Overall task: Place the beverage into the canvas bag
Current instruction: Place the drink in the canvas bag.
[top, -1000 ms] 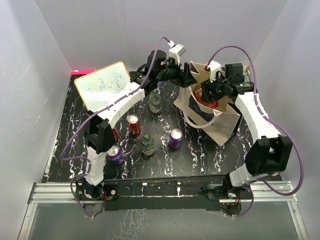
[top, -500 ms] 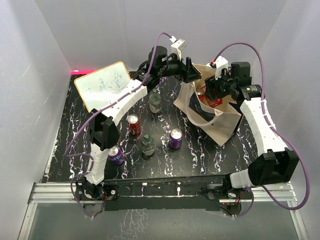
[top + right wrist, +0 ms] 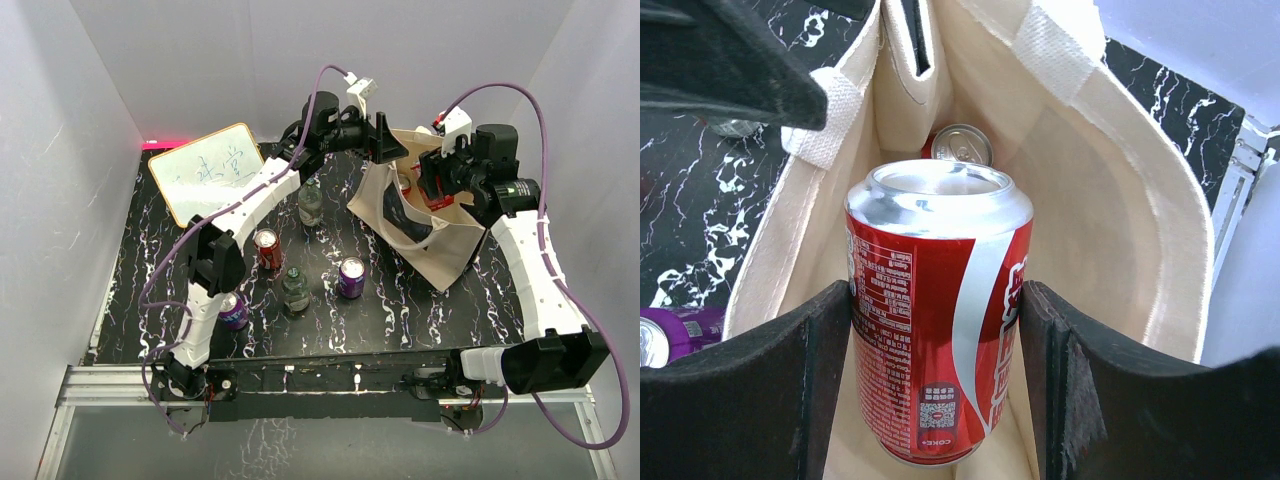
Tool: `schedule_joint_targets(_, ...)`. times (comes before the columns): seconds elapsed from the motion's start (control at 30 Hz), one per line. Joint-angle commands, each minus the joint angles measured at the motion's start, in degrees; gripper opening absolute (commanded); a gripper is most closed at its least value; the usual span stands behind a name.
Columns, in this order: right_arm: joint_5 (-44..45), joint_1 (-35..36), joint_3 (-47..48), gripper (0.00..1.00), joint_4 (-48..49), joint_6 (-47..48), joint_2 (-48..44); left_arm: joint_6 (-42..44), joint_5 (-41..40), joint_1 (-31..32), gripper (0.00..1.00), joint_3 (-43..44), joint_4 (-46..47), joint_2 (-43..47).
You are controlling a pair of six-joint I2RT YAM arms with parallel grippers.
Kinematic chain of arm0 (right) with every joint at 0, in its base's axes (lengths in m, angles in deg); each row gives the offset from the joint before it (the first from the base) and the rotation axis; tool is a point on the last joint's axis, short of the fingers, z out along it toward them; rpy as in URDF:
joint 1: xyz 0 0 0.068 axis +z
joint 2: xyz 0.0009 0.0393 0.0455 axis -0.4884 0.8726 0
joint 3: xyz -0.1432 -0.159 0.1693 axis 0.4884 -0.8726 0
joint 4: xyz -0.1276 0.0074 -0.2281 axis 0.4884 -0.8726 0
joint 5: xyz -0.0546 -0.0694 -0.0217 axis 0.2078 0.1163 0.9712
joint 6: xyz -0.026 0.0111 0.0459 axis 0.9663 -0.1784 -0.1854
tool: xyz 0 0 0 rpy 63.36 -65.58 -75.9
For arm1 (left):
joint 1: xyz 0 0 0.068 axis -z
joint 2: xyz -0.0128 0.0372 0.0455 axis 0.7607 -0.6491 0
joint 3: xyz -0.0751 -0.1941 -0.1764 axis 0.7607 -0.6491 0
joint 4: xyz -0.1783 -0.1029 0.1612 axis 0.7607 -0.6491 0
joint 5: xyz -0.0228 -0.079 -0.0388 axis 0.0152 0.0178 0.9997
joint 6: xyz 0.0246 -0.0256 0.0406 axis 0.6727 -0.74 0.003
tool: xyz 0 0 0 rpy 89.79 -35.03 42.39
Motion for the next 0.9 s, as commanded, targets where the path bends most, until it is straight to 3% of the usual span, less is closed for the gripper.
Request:
schedule_joint_targets(0.0, 0.96, 0.08, 1.94, 0.08, 8.63, -0.73, -3.61, 3.33, -6.79, 0.65, 0.74, -4.68, -0.29, 9.18)
schedule_joint_targets(0.17, 0.63, 0.05, 1.89, 0.08, 8.89, -0.93, -4.04, 6.79, -10.42, 0.65, 0.75, -9.94, -0.95, 15.39)
schedule_joint_targets(0.43, -0.69, 0.03, 1.97, 0.08, 9.48, -1.02, -4.84, 7.58, -7.21, 2.03, 0.78, -12.88, 0.28, 19.85)
schedule_joint_targets(0.87, -2.95, 0.11, 3.10, 0.08, 8.66, -1.80, -6.72, -3.73, -0.16, 2.41, 0.83, -3.47, 1.23, 9.90)
